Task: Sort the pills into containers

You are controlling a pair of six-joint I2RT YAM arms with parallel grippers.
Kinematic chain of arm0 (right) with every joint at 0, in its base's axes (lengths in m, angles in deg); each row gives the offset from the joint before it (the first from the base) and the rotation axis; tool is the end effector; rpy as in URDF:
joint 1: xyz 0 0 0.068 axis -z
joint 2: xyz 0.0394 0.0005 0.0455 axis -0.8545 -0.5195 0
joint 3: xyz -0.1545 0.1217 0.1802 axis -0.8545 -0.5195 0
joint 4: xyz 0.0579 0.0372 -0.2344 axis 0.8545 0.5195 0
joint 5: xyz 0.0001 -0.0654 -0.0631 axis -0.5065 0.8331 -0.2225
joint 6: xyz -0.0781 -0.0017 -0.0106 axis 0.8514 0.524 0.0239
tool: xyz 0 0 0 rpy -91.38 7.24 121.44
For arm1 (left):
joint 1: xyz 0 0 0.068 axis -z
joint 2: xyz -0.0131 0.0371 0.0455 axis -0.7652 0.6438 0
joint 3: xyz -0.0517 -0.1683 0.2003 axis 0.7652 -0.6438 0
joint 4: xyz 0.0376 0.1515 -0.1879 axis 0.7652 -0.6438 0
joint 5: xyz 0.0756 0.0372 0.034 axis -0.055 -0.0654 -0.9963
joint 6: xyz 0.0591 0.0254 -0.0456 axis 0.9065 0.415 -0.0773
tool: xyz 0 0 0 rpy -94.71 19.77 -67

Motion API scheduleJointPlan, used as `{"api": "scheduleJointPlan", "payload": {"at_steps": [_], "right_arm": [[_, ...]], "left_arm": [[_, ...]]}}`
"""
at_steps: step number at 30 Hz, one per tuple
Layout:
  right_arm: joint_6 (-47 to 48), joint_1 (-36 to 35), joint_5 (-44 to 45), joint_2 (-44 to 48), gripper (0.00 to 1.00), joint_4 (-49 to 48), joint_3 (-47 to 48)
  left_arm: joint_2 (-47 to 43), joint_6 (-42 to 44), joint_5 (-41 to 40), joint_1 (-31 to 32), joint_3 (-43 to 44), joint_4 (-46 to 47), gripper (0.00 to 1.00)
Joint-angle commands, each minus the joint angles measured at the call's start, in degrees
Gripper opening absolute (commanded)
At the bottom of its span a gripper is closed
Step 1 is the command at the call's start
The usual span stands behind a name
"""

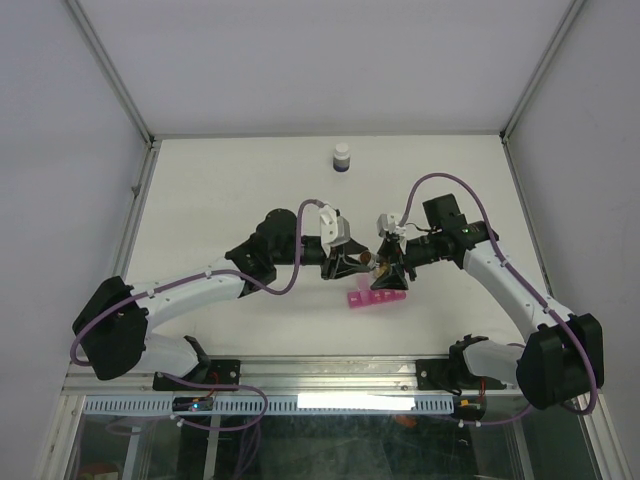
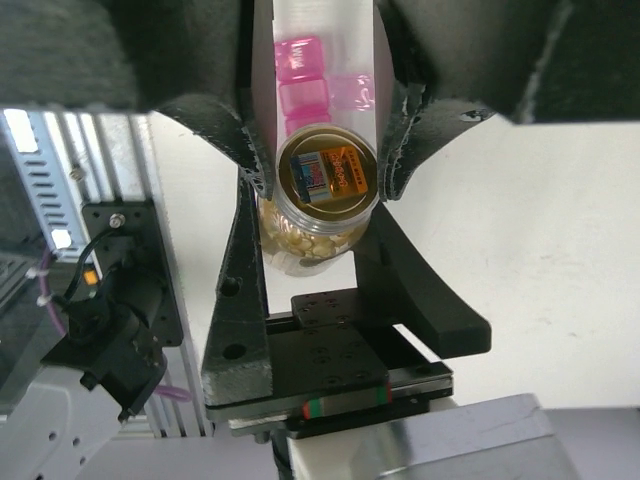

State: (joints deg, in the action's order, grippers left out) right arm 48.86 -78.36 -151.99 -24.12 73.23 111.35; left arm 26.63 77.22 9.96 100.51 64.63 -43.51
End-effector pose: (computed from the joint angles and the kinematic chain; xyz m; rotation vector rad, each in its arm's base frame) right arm 0.1743 0.1265 0.2472 -1.5506 1.5262 1.1147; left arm 0.1718 -0.2705 0.2800 1.2945 1.3095 -1.0529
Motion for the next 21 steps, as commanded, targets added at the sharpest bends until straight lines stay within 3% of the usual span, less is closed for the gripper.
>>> {"api": "scheduleJointPlan", "payload": {"at_steps": [1,7,9,14,16,17,21], "right_arm": [[-0.69,-0.12,-1.72,0.43,0.00,-1.94,2.30],[-3.58,-0.12,-0.54,-0.31,0.00,-3.81,2.45],[-3.88,-0.12,-0.42,-0.46,0.00,-3.97,2.50],[-4.62,-0.12,-0.14,-0.44,0.00,-4.40,2.44],[-4.68,-0.12,-0.15,-0.33,0.00,-4.47,2.39],[-4.73,-0.05,-0.13,-0.30,0.00,-4.49,2.45],[-4.82,-0.03,-0.47,-0.35,0.00,-4.46,2.45]], "left_arm": [[-1.42,-15.06,-5.73,0.71,2.02,3.85,0.00],[-6.73,-42.39,-30.12,7.55,-1.25,5.15,0.00],[-6.70,-49.37,-33.20,8.34,0.80,-0.75,0.00],[-6.04,-50.66,-32.29,8.82,3.03,-3.34,0.02],[-5.92,-48.83,-31.96,8.82,3.10,-3.35,0.39],[-6.06,-47.84,-31.80,8.79,2.90,-3.24,0.50],[-8.09,-43.30,-33.28,8.75,0.53,-1.83,0.84]]}}
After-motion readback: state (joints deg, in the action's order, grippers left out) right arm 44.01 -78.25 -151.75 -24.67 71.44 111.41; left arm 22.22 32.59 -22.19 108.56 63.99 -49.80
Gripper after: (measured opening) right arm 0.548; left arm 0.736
